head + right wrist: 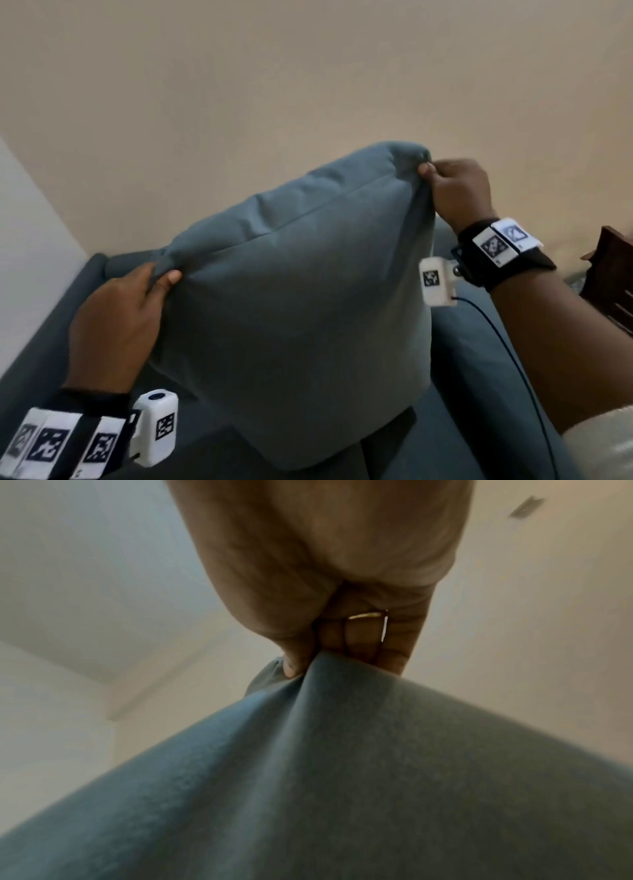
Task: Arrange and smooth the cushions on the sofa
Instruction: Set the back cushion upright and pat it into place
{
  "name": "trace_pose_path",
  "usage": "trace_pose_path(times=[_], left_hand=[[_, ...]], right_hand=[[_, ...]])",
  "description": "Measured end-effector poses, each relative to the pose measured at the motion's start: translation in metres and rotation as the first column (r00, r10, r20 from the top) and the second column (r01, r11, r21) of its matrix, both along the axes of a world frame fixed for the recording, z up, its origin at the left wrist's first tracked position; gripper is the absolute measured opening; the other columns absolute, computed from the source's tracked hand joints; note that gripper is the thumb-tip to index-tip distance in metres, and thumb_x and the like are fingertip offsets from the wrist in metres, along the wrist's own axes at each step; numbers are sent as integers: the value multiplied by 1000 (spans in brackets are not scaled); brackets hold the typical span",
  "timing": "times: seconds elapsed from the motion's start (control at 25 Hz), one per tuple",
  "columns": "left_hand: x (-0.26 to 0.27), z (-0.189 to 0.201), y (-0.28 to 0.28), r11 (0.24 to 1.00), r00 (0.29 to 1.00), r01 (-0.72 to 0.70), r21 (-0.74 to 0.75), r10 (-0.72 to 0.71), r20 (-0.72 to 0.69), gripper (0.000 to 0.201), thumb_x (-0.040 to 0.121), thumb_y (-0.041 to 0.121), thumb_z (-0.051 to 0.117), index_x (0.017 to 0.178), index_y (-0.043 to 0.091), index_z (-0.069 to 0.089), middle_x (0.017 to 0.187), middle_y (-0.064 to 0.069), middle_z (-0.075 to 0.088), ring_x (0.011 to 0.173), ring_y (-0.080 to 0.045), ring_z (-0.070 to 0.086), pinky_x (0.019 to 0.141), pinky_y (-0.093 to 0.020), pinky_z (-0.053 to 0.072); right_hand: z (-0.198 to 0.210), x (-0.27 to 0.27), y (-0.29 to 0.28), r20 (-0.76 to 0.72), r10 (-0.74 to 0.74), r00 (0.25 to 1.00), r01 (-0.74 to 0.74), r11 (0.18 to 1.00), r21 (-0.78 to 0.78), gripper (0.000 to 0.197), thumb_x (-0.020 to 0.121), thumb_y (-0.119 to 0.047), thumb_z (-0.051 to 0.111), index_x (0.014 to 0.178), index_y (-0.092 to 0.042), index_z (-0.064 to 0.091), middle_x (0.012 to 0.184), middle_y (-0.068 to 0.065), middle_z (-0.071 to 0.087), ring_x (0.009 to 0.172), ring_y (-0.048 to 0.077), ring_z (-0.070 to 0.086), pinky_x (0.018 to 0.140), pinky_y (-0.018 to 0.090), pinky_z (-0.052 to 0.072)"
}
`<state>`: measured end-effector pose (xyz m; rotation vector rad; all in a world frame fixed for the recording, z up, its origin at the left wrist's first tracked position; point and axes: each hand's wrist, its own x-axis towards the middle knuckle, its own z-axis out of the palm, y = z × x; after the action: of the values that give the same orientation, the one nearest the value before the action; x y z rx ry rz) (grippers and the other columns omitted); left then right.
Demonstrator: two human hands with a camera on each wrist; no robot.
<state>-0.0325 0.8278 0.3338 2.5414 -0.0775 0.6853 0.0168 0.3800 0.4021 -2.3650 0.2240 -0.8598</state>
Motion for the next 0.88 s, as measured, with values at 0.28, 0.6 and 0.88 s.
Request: trace_pose_path(times=[0.28,0.6,0.88], left_hand=[[-28,-123,102,971,893,-220,-98,160,-421,64,92,68,53,139,25,56,135,-16,63,123,-42,58,97,-55,46],[33,-159,5,949,908,253,190,-164,-386,79,89,70,38,150,21,45,158,-5,42,149,-26,34,116,-55,30],[65,-205,-111,775,797,476,416,-179,-577,114,63,98,30,147,23,50,145,-9,56,139,-31,48,112,-66,30]], right_hand=[[15,25,208,-11,362,932,-335,850,-406,40,96,-51,50,86,-17,69,89,9,73,87,38,65,68,35,43],[-233,13,175,-682,217,698,-605,688,-401,64,101,-60,37,151,-21,41,160,3,39,149,24,32,123,48,18],[-251,10,22,-775,-171,608,-283,865,-413,59,97,-68,34,152,-47,29,171,-2,2,157,22,0,117,64,-10]])
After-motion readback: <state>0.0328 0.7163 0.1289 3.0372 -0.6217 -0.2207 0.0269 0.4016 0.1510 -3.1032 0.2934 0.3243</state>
